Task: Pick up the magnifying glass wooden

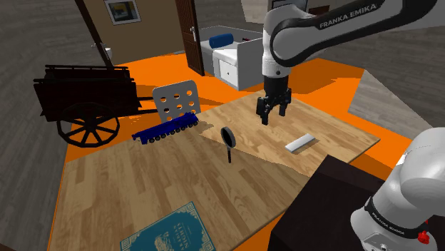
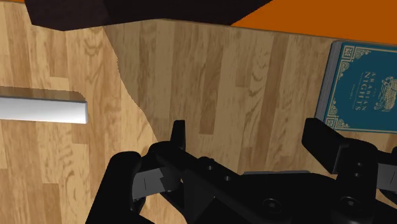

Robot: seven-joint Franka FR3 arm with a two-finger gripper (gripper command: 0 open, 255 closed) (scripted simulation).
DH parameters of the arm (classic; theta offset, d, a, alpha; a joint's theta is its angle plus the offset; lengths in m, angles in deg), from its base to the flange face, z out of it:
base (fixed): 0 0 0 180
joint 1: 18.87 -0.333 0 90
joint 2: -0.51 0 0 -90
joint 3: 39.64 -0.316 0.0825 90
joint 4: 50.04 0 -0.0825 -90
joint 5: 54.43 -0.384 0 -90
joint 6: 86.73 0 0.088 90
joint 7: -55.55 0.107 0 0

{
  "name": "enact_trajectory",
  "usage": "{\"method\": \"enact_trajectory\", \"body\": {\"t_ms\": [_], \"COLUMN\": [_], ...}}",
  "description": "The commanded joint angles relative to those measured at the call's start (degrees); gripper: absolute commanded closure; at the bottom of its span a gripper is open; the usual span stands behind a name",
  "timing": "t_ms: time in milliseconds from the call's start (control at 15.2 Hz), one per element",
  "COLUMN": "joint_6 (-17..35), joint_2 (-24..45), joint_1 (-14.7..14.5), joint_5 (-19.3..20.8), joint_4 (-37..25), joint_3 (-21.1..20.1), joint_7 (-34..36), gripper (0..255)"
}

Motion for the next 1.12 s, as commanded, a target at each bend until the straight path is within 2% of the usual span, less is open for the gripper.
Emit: {"method": "enact_trajectory", "body": {"t_ms": [0,528,1056], "joint_6": [3.09,11.58,15.34], "joint_2": [4.68,22.21,39.85], "joint_1": [0.05,0.23,-0.36], "joint_5": [0.06,1.56,3.75], "joint_4": [-2.01,-12.25,-27.28], "joint_3": [-0.54,-1.38,-0.98], "joint_7": [0.89,4.01,7.14], "gripper": [0,0,0]}}
